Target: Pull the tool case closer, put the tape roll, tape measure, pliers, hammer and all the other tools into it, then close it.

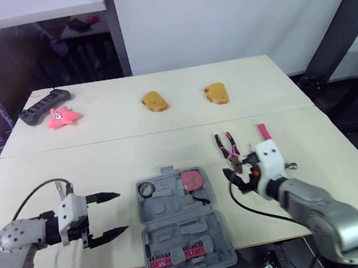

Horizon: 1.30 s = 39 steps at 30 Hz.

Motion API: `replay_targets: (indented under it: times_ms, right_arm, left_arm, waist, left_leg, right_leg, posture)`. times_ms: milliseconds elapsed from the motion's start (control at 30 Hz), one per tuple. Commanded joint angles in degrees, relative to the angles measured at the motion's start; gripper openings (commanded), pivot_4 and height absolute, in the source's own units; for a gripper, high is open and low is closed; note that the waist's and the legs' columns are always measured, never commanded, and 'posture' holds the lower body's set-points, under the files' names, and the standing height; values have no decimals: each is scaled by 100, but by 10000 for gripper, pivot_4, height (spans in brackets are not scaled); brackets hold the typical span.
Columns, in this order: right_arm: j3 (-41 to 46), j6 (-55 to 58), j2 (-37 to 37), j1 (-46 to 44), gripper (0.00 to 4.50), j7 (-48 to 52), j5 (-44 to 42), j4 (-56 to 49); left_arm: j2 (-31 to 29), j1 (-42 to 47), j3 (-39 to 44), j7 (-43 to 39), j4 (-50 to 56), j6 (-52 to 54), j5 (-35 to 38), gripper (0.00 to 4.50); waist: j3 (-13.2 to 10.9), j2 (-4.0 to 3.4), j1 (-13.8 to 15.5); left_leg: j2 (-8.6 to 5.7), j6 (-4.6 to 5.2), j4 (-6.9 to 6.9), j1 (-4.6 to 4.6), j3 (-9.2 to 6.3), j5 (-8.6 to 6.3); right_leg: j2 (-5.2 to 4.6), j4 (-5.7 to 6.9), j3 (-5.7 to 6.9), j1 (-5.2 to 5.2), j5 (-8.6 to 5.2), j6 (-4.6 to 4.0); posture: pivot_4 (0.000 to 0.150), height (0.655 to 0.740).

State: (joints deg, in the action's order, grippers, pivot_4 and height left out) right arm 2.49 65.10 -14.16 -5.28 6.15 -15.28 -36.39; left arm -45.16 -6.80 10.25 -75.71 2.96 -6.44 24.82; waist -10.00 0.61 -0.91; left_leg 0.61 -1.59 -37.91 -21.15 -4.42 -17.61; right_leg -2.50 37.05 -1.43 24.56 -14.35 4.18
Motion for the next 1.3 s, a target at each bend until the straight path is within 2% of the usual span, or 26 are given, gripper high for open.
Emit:
replay_targets:
  times_ms: [33,233,533,633,733,833,1133,1267,1300]
  right_arm:
    - [-182,-431,265,-184,44711,-496,426,378]
    - [-246,-1146,319,-480,44711,-574,771,1464]
    - [-240,-1818,396,-705,44711,-240,764,2762]
    - [-279,-2005,434,-709,36188,-168,772,2874]
    - [-289,-2175,478,-751,21597,-164,814,3063]
    - [-273,-2303,505,-786,9399,-167,852,3238]
    - [-337,-2537,427,-814,9424,-16,887,3070]
    - [-320,-2578,491,-887,9424,-67,942,3315]
    - [-294,-2612,514,-920,19725,-97,954,3399]
  left_arm:
    - [-104,55,12,-167,238,72,207,45000]
    - [-58,178,-56,-358,275,78,299,45000]
    - [15,273,-108,-345,215,80,218,45000]
    - [27,256,-98,-325,238,82,201,45000]
    - [36,257,-102,-291,230,75,174,45000]
    - [43,258,-107,-262,224,71,156,45000]
    - [26,330,-118,-212,146,57,105,45000]
    - [34,372,-139,-198,113,40,71,45000]
    - [34,384,-148,-194,105,32,66,45000]
  waist:
    - [-2,-4,-10]
    - [-6,-9,-27]
    - [-7,-12,-47]
    - [-6,-11,-66]
    - [-6,-11,-127]
    - [-6,-10,-172]
    - [-8,-14,-166]
    - [-8,-13,-167]
    - [-7,-13,-170]
  left_leg:
    - [0,0,0,-1,2,0]
    - [-1,1,0,1,2,0]
    - [2,2,0,2,1,0]
    - [3,2,0,3,1,0]
    - [4,2,0,3,0,0]
    - [4,2,0,5,-1,0]
    - [8,2,0,7,-1,0]
    - [8,2,0,6,-1,0]
    - [8,2,0,6,-1,0]
  right_leg:
    - [-2,-1,0,1,0,0]
    - [1,1,1,2,-1,-2]
    - [6,4,1,2,6,12]
    - [7,5,1,2,6,12]
    - [7,6,1,2,6,12]
    - [8,8,1,2,7,13]
    - [12,10,0,1,7,12]
    - [12,10,0,1,7,12]
    - [12,10,0,1,7,12]
  posture:
    - [1500,7400]
    - [1500,7400]
    - [1500,7400]
    - [1500,7400]
    - [1500,7400]
    - [1500,7400]
    - [1500,7400]
    - [1500,7400]
    - [1500,7400]
